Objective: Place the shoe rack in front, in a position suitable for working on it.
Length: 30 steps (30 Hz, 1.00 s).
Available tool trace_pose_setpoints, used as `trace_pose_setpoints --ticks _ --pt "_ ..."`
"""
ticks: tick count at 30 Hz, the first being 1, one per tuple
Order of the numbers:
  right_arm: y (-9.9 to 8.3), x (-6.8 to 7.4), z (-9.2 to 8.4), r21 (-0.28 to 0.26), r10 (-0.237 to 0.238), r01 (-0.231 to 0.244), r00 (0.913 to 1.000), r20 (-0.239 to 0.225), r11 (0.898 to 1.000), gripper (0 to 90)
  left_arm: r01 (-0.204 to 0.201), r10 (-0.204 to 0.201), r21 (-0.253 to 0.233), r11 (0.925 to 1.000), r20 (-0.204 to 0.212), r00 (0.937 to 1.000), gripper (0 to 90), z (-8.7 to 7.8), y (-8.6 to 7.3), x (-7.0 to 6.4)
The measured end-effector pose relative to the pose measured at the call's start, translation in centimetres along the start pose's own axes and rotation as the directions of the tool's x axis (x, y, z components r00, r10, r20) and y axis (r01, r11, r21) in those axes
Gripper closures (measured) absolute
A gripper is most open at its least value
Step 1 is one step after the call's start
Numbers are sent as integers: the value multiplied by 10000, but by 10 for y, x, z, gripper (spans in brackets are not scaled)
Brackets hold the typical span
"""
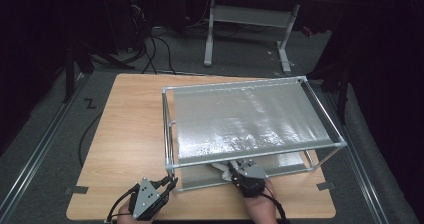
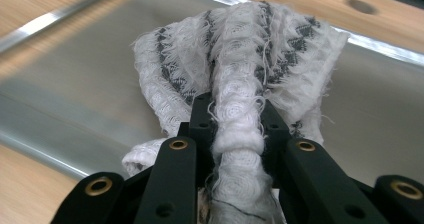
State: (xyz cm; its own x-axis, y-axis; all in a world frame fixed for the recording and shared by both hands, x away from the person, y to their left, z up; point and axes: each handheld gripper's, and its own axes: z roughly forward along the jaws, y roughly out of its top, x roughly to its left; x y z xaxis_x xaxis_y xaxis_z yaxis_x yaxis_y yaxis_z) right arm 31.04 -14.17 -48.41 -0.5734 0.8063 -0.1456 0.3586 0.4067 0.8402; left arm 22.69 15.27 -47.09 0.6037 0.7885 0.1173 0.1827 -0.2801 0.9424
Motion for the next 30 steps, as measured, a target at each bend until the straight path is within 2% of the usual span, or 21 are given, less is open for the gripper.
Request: trace_pose_setpoints --ticks 1,2,3,6,8,9,10,11,12,13,15,17,19,20,22,24,25,27,28,30 --pt "3 6 4 -21 -65 65 9999 -121 10000 745 -8 8 -3 10000 -11 10000 787 0 0 0" --pt "5 11 7 -41 -55 54 9998 -216 10000 745 201 -201 139 9997 -35 9998 786 -1 -1 -2" --pt "9 18 12 -45 48 -50 9992 -391 10000 745 -38 38 9 10000 -13 10000 786 0 0 0" --pt "15 37 22 59 126 -122 9968 -792 9999 745 155 -154 142 9998 -53 9999 785 -1 0 -2" --pt "16 49 27 92 -130 139 9959 -899 9999 745 133 -132 143 9998 -50 9999 786 -1 -1 -2" --pt "15 53 28 86 -155 164 9953 -954 9998 742 -77 77 16 10000 -22 10000 785 -1 0 -1" --pt "15 56 29 150 -57 73 9944 -1059 9999 734 -88 88 16 10000 -18 10000 785 -1 0 0" --pt "16 59 30 204 72 -48 9926 -1215 9998 721 106 -106 136 9999 -39 9999 785 -2 -1 -2" --pt "15 62 31 299 130 -92 9916 -1289 9995 695 82 -81 135 9999 -34 10000 785 -2 -1 -2" --pt "15 65 32 354 227 -179 9901 -1386 9992 650 -109 109 22 9999 -11 9999 785 -1 0 0" --pt "17 68 33 459 208 -122 9812 -1917 9989 508 92 -91 161 9998 -38 10000 784 -1 0 -2" --pt "18 67 30 574 424 -303 9738 -2234 9979 442 124 -122 179 9998 -77 9999 783 0 0 -1" --pt "17 63 21 347 479 -409 9712 -2334 9986 415 142 -141 191 9997 -51 9999 783 1 0 -1" --pt "16 61 18 231 417 -373 9711 -2352 9990 417 -142 143 51 9999 -38 9999 783 2 1 2" --pt "13 60 9 17 300 -304 9732 -2281 9995 454 -159 159 54 9999 -49 9999 782 3 1 2" --pt "11 59 6 -193 69 -110 9797 -2005 9998 611 -157 157 34 9999 -55 9999 782 3 1 2" --pt "10 59 7 -219 -15 -27 9816 -1909 9998 640 -174 174 35 9998 -57 9998 782 3 1 2" --pt "8 61 16 156 -36 68 9801 -1984 9999 683 -209 210 63 9998 -65 9998 782 3 1 2" --pt "8 63 18 302 50 13 9781 -2083 9995 683 -242 242 88 9997 -69 9997 782 2 1 2" --pt "9 70 21 327 -160 238 9749 -2219 9992 667 -226 226 64 9997 -101 9997 781 2 1 2"
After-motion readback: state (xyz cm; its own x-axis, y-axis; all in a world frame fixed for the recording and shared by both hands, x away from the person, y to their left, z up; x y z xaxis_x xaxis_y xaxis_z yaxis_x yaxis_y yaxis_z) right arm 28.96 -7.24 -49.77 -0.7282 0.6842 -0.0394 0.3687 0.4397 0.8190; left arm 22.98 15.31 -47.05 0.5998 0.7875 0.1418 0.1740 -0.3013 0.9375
